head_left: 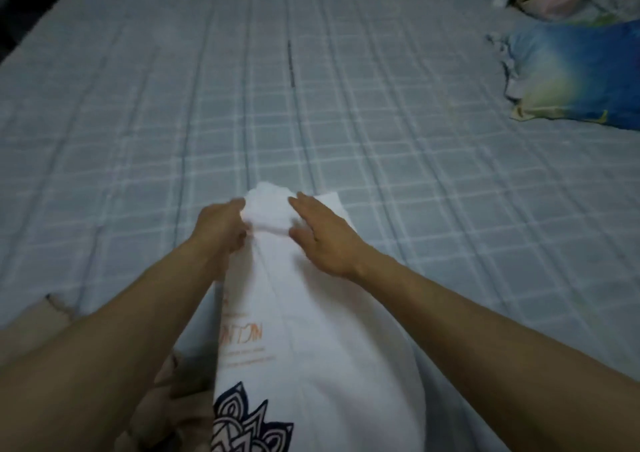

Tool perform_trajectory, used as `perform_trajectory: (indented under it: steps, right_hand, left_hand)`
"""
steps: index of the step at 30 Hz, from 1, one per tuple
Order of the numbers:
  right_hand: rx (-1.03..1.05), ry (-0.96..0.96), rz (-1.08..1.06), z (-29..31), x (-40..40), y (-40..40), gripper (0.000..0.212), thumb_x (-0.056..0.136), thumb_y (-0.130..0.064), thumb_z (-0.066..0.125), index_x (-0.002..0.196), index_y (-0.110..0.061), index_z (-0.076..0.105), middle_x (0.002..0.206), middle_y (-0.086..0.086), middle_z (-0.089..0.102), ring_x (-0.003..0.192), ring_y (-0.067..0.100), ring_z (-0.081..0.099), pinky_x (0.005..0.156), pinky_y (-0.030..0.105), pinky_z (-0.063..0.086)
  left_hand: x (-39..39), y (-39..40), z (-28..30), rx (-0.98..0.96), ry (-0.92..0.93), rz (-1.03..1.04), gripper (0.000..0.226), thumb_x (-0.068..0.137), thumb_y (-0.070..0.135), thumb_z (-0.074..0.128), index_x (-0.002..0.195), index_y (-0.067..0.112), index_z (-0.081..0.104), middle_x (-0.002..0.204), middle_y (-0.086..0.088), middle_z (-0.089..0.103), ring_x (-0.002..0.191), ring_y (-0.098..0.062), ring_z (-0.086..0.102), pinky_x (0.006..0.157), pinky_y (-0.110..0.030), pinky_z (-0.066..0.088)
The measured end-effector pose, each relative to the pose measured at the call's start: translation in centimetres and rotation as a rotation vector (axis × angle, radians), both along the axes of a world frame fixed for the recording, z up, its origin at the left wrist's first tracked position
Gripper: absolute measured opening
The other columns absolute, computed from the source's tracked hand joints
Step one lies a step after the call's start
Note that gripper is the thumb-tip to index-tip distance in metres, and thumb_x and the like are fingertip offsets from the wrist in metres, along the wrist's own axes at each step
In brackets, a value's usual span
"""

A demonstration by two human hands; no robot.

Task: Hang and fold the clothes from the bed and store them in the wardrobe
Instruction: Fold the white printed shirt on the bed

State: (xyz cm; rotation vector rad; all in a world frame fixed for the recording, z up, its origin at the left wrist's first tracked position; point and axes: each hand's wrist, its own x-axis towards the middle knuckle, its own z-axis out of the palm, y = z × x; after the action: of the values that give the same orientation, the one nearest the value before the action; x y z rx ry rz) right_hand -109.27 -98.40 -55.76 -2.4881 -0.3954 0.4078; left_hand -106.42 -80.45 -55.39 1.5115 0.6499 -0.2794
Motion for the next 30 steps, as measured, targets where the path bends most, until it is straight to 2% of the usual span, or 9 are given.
perform_trajectory:
  steps: [2, 4, 7, 11, 13, 16, 21, 25, 30]
  right_hand:
    - [-0.116, -0.051, 0.012, -1.5, -1.7, -0.7, 0.055, 0.105, -0.027, 0.038, 0.155, -0.013, 0.021, 0.164, 0.009, 0.014, 0.152, 0.022, 0.009, 0.122, 0.035, 0.009]
    - [-0.185, -0.115, 0.021, -2.4, -3.8, -1.6, 0.055, 0.105, -0.029, 0.038, 0.155, -0.010, 0.022, 0.163, 0.010, 0.015, 0.152, 0.024, 0.008, 0.123, 0.036, 0.008]
    - [-0.281, -0.189, 0.046, -3.5, -6.6, -2.1, 0.060, 0.104, -0.036, 0.036, 0.155, -0.008, 0.020, 0.164, 0.011, 0.011, 0.152, 0.027, 0.003, 0.122, 0.039, 0.004]
    - [-0.438, -0.143, 0.080, -6.3, -9.4, -1.8, 0.070, 0.102, -0.053, 0.018, 0.156, -0.015, -0.003, 0.164, 0.007, -0.014, 0.150, 0.021, -0.019, 0.123, 0.042, -0.006]
    - [-0.503, -0.169, 0.089, -8.0, -10.3, -2.1, 0.071, 0.100, -0.058, 0.011, 0.156, -0.018, -0.009, 0.163, 0.004, -0.018, 0.149, 0.019, -0.022, 0.123, 0.044, -0.003]
    - [-0.501, -0.234, 0.061, -9.6, -10.4, -2.7, 0.071, 0.100, -0.059, 0.012, 0.157, -0.019, -0.001, 0.165, 0.003, -0.009, 0.151, 0.018, -0.016, 0.123, 0.044, 0.000]
    - [-0.508, -0.217, 0.096, -9.1, -11.1, -2.9, 0.072, 0.099, -0.058, 0.005, 0.157, -0.017, -0.004, 0.165, 0.007, -0.010, 0.150, 0.020, -0.017, 0.123, 0.044, -0.006]
    - [-0.472, -0.088, 0.046, -7.3, -16.8, -2.8, 0.076, 0.094, -0.061, -0.002, 0.156, -0.018, -0.007, 0.163, 0.006, -0.017, 0.149, 0.021, -0.022, 0.122, 0.043, -0.012]
    - [-0.465, -0.145, -0.019, -7.4, -26.5, -2.8, 0.078, 0.097, -0.063, -0.003, 0.157, -0.014, 0.002, 0.164, 0.008, -0.010, 0.150, 0.023, -0.019, 0.122, 0.049, -0.002]
  left_hand:
    - [-1.4, 1.7, -3.0, 0.275, 0.037, -0.046, 0.040, 0.083, 0.028, 0.066, 0.113, 0.002, 0.061, 0.103, -0.027, 0.063, 0.084, -0.032, 0.068, 0.077, -0.040, 0.053]
    - [-3.1, 2.4, -4.5, 0.589, -0.049, -0.180, 0.052, 0.091, 0.028, 0.061, 0.139, 0.011, 0.048, 0.134, -0.015, 0.057, 0.118, -0.035, 0.057, 0.099, -0.042, 0.047]
    - [-5.5, 1.8, -4.9, 0.941, -0.460, -0.548, 0.048, 0.095, 0.029, 0.052, 0.140, 0.012, 0.045, 0.141, -0.012, 0.051, 0.128, -0.034, 0.047, 0.105, -0.042, 0.039]
    - [-8.0, 0.0, -6.5, 1.241, -0.639, -1.019, 0.064, 0.101, 0.046, 0.034, 0.157, 0.018, 0.022, 0.165, -0.008, 0.015, 0.152, -0.027, 0.013, 0.122, -0.045, 0.020]
    - [-8.9, -0.2, -8.0, 1.293, -0.581, -1.163, 0.067, 0.101, 0.053, 0.023, 0.159, 0.025, 0.005, 0.167, -0.004, -0.003, 0.154, -0.023, -0.003, 0.124, -0.046, 0.009]
    - [-9.2, -0.1, -9.2, 1.293, -0.504, -1.203, 0.067, 0.102, 0.056, 0.020, 0.158, 0.029, -0.007, 0.166, 0.001, -0.015, 0.152, -0.019, -0.015, 0.124, -0.047, -0.001]
    - [-12.2, -0.5, -8.2, 1.319, -0.469, -1.186, 0.068, 0.100, 0.054, 0.018, 0.159, 0.024, 0.001, 0.167, -0.004, -0.007, 0.153, -0.024, -0.008, 0.122, -0.050, 0.003]
    - [-17.9, -0.1, -6.8, 1.216, -0.533, -1.283, 0.066, 0.099, 0.057, 0.018, 0.159, 0.029, 0.008, 0.167, -0.003, -0.002, 0.154, -0.025, -0.003, 0.123, -0.049, 0.006]
    - [-23.9, -1.3, -7.3, 1.244, -0.622, -1.360, 0.066, 0.100, 0.057, 0.015, 0.159, 0.030, 0.003, 0.167, 0.000, -0.004, 0.154, -0.022, -0.007, 0.124, -0.049, 0.005]
